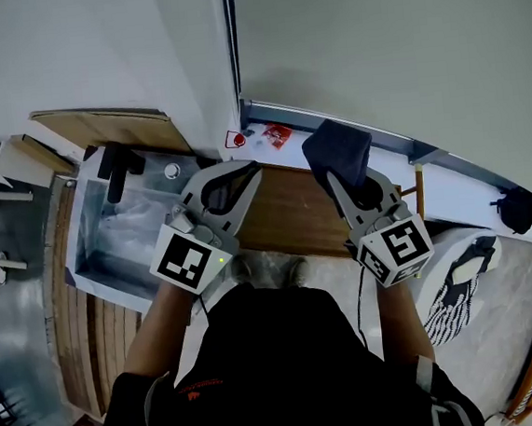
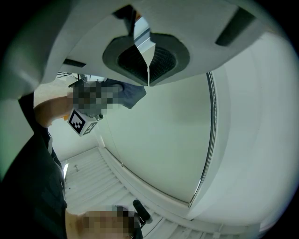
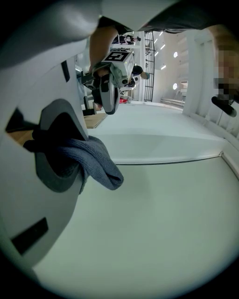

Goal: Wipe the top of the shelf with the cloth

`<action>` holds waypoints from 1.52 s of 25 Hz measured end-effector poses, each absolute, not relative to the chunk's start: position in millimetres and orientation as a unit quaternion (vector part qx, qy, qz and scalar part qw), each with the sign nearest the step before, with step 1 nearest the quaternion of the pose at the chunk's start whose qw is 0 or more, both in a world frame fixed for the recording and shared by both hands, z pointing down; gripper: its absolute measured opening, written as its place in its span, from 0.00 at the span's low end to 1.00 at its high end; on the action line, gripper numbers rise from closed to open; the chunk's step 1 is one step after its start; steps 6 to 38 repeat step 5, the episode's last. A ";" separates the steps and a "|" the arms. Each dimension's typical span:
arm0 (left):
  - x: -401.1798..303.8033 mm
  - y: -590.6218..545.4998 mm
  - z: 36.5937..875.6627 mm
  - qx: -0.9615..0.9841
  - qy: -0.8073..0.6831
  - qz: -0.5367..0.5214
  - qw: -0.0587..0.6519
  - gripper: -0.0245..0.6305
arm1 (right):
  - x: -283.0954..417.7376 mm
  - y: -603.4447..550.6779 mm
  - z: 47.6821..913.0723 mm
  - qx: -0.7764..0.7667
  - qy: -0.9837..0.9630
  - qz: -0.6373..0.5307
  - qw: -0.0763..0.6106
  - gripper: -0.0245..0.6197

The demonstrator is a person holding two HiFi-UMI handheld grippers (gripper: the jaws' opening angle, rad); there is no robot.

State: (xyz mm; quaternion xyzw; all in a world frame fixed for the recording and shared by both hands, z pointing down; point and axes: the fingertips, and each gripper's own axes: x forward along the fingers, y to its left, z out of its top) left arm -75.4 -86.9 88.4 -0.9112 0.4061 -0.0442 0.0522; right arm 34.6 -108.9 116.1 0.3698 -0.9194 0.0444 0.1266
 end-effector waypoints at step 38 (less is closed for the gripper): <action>-75.5 -88.9 97.2 -0.911 0.407 -0.046 0.044 0.08 | 33.8 -111.1 122.8 0.369 -0.920 0.050 0.124 0.12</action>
